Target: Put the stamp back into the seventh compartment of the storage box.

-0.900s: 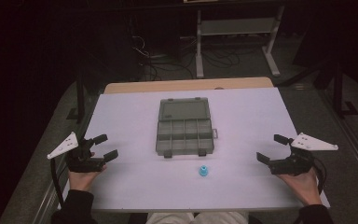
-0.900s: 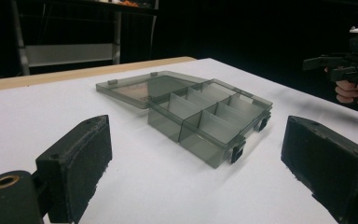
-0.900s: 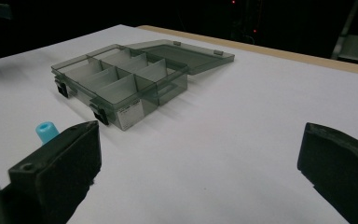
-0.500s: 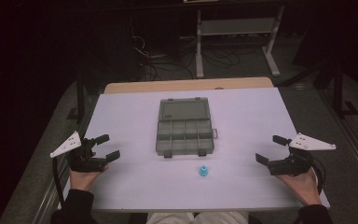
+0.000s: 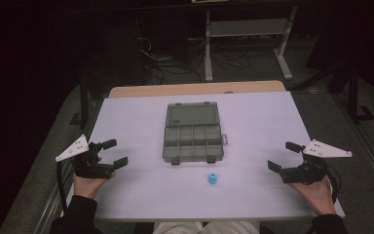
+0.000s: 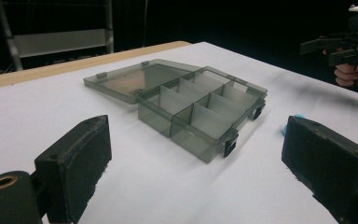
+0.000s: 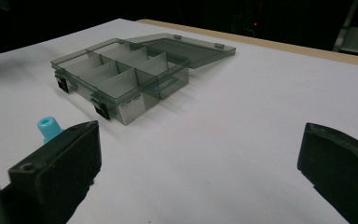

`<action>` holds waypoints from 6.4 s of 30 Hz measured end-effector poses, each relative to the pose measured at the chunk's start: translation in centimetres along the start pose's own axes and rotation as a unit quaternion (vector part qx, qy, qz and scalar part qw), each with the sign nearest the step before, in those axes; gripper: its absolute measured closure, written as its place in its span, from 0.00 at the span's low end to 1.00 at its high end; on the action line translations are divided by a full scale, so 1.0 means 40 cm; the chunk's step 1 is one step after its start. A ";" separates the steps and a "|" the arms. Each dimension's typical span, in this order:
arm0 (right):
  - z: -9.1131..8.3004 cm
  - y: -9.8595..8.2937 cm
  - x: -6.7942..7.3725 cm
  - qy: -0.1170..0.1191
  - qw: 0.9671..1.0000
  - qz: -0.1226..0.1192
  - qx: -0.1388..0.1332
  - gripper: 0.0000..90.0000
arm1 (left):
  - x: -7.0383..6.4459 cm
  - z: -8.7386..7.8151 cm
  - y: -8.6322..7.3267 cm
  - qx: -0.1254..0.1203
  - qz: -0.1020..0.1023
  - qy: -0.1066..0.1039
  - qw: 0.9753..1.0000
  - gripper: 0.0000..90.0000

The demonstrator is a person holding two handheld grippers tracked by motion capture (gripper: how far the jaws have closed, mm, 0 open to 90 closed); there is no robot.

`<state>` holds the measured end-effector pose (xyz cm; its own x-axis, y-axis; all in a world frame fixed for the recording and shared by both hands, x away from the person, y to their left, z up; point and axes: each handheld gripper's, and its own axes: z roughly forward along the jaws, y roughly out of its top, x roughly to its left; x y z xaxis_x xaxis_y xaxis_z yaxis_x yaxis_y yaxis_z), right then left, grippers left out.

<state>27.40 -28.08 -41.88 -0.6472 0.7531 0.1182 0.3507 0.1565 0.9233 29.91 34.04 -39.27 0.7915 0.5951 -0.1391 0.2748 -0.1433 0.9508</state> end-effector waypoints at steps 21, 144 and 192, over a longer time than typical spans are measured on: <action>-0.006 -0.001 0.000 -0.005 1.000 -0.003 -0.003 0.00 | -0.032 0.072 0.064 0.057 0.035 -0.030 0.997 0.09; -0.007 0.000 0.000 0.001 1.000 -0.013 0.018 0.00 | -0.340 0.572 0.033 0.276 0.174 -0.213 0.921 0.31; -0.007 -0.002 0.000 0.005 1.000 -0.009 0.018 0.00 | -0.321 0.580 0.040 0.283 0.168 -0.228 0.916 0.80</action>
<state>27.19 -28.29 -41.86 -0.6611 0.7429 0.1051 0.3626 0.1937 0.9116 32.87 7.82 -42.40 0.9936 0.0696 -0.0891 0.1118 -0.7219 0.6829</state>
